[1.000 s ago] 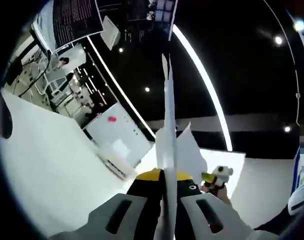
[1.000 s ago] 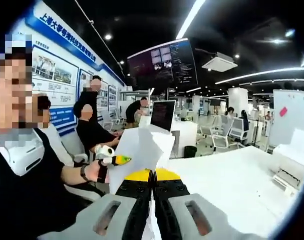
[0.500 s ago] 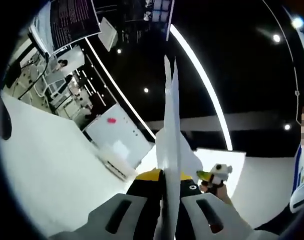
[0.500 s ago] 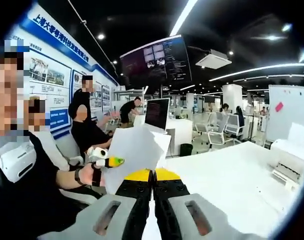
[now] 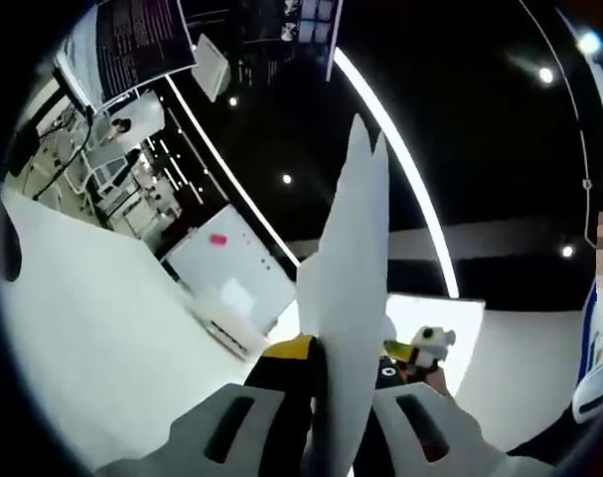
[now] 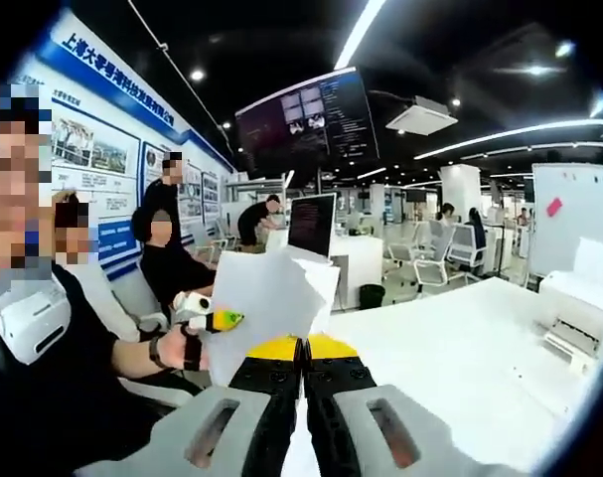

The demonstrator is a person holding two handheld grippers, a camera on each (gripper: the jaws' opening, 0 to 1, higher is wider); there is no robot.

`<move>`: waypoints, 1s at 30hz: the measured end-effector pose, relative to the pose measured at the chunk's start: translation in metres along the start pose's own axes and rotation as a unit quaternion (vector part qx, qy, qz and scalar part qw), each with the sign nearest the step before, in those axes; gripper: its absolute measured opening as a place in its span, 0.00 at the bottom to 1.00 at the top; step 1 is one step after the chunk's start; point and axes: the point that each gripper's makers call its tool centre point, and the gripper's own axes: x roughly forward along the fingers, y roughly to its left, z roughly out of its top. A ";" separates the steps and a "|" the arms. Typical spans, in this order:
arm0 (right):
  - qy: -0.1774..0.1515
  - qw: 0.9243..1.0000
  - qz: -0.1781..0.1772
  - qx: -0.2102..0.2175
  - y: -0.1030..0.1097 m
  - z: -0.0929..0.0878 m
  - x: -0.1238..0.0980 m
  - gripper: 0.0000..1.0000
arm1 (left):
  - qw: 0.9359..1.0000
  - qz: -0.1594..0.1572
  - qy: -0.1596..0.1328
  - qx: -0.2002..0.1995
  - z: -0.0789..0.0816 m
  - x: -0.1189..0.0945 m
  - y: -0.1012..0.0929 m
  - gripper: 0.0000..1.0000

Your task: Organize the stack of printing papers by aligning and flattening the scattered papers on the table

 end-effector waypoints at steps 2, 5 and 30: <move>0.002 1.000 0.000 -0.003 0.000 0.000 0.002 0.00 | 1.000 -0.004 0.001 -0.002 0.000 0.000 -0.001 0.10; 0.002 1.000 0.003 -0.004 0.001 0.001 0.004 0.00 | 1.000 -0.007 0.003 -0.003 -0.001 0.001 -0.003 0.10; 0.010 0.999 0.013 -0.044 0.003 0.008 0.047 0.00 | 1.000 -0.018 0.014 -0.008 -0.005 0.003 -0.008 0.10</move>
